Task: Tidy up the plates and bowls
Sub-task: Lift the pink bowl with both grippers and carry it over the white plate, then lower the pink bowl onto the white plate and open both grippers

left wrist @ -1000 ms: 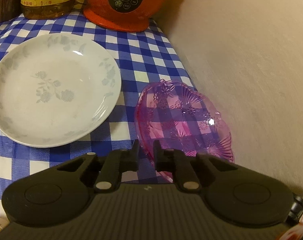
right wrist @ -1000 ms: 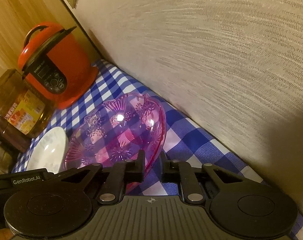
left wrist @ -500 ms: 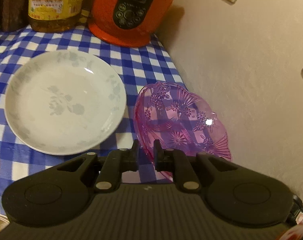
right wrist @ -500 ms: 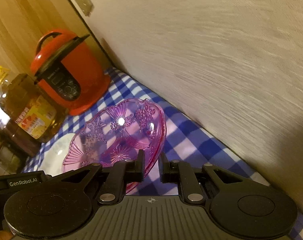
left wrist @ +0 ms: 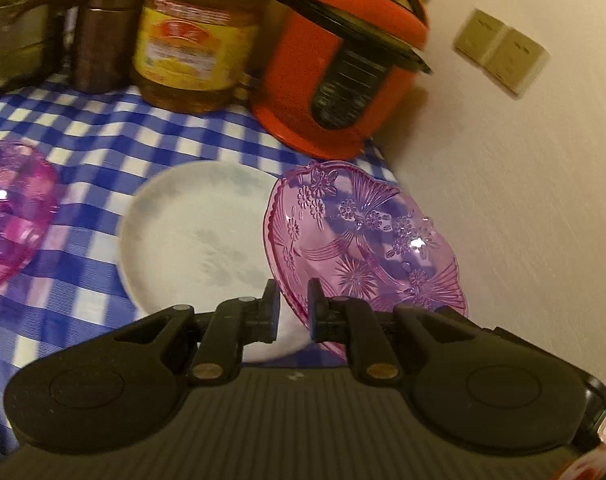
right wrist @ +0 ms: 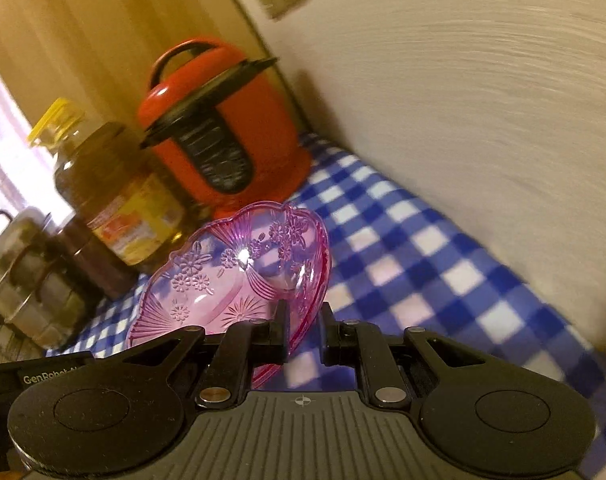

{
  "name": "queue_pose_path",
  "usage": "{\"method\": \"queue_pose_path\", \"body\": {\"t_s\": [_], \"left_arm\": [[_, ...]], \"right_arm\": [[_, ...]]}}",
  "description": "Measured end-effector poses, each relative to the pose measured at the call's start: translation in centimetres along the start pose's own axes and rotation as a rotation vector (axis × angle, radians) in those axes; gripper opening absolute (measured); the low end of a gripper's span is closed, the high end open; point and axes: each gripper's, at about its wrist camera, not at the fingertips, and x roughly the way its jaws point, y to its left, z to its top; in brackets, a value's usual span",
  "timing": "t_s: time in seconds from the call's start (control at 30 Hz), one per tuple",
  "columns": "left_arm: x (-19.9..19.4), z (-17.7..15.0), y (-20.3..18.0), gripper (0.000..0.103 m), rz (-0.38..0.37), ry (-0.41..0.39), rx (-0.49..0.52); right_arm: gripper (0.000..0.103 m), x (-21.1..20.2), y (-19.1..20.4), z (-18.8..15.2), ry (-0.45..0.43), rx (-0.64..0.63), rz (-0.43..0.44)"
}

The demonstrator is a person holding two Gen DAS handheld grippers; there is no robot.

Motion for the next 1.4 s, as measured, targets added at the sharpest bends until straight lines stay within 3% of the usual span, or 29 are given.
{"method": "queue_pose_path", "body": {"t_s": [0.53, 1.4], "left_arm": [[1.8, 1.0, 8.2, 0.012, 0.058, -0.003, -0.136], [3.9, 0.6, 8.9, 0.013, 0.097, 0.024, -0.077]], "right_arm": [[0.014, 7.4, 5.6, -1.2, 0.122, -0.127, 0.032], [0.014, 9.4, 5.6, -2.3, 0.178, -0.174, 0.006]]}}
